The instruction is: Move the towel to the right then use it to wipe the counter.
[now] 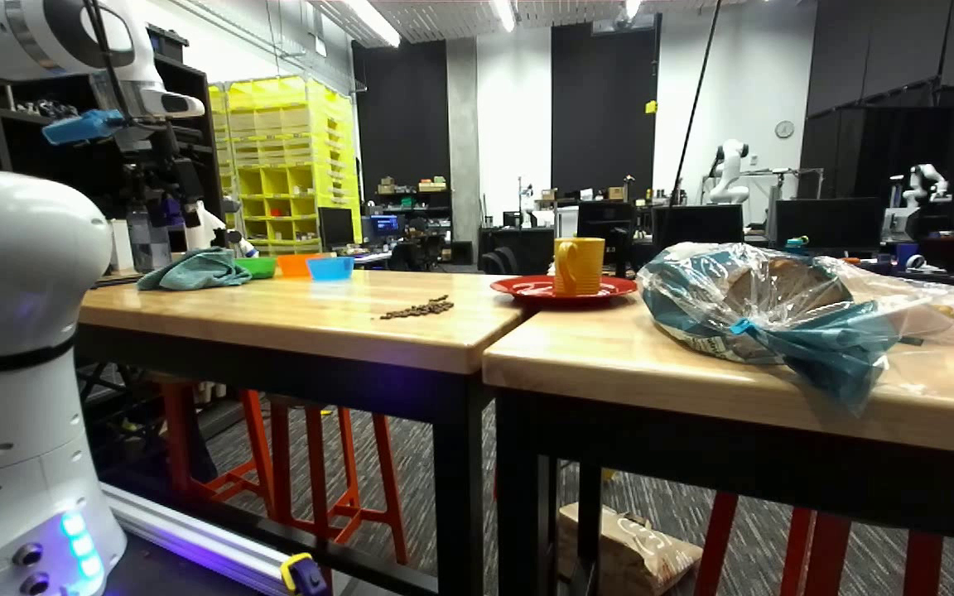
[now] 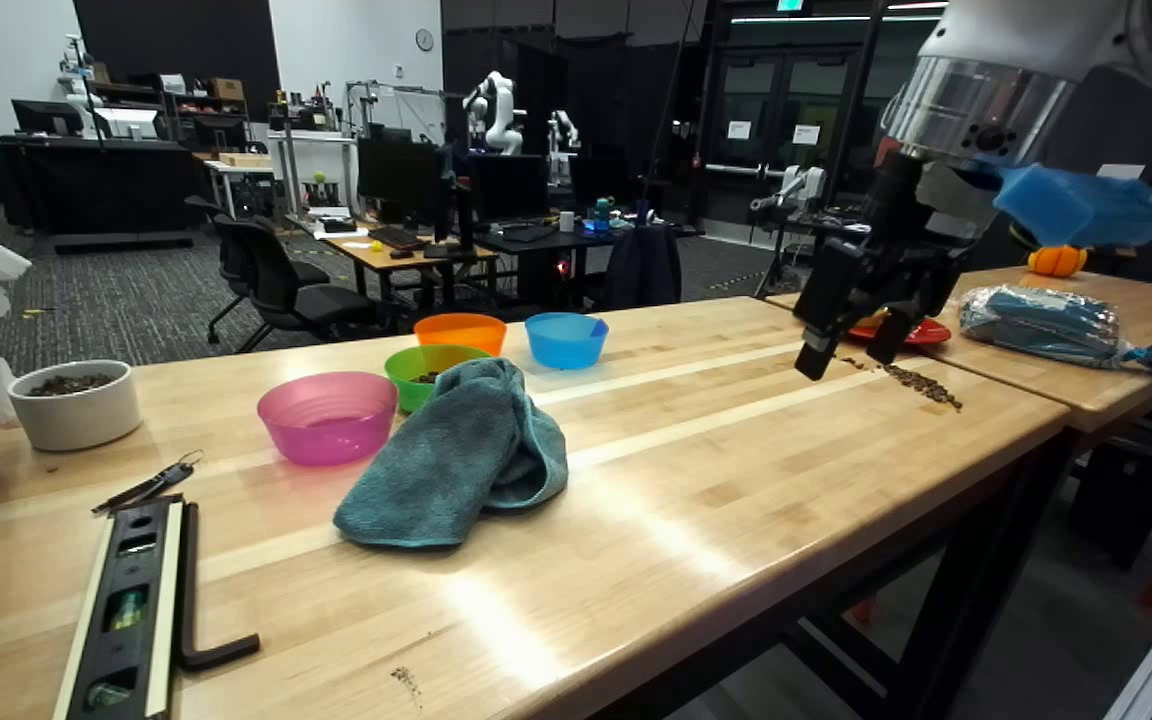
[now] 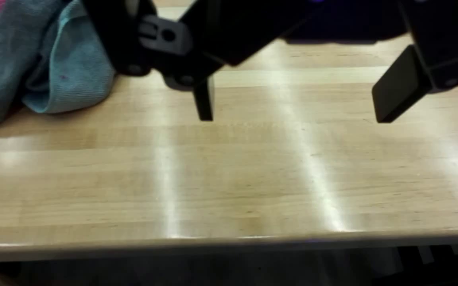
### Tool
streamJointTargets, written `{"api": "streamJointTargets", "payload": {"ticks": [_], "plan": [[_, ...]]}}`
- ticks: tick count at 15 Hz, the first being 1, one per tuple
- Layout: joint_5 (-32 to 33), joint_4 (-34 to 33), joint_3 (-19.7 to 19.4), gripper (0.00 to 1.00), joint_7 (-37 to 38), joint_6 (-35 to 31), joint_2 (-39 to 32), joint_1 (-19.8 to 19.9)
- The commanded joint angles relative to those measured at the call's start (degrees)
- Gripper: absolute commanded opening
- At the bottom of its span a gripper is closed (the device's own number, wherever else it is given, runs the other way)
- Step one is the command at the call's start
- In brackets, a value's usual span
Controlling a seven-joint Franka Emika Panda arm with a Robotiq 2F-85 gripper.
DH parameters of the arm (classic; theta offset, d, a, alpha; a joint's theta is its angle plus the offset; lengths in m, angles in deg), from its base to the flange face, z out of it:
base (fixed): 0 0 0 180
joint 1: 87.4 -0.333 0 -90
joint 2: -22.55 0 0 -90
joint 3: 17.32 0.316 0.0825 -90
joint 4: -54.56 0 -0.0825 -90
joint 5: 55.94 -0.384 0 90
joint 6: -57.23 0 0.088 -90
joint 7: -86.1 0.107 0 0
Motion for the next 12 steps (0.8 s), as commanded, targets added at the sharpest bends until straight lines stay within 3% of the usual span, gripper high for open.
{"api": "streamJointTargets", "payload": {"ticks": [1, 12], "plan": [[-1.5, -4.7, 0.6, 1.0, -2.1, -2.5, -8.0, -1.9], [0.8, -16.2, 1.7, 1.0, -11.0, -18.4, -30.7, -7.4]]}}
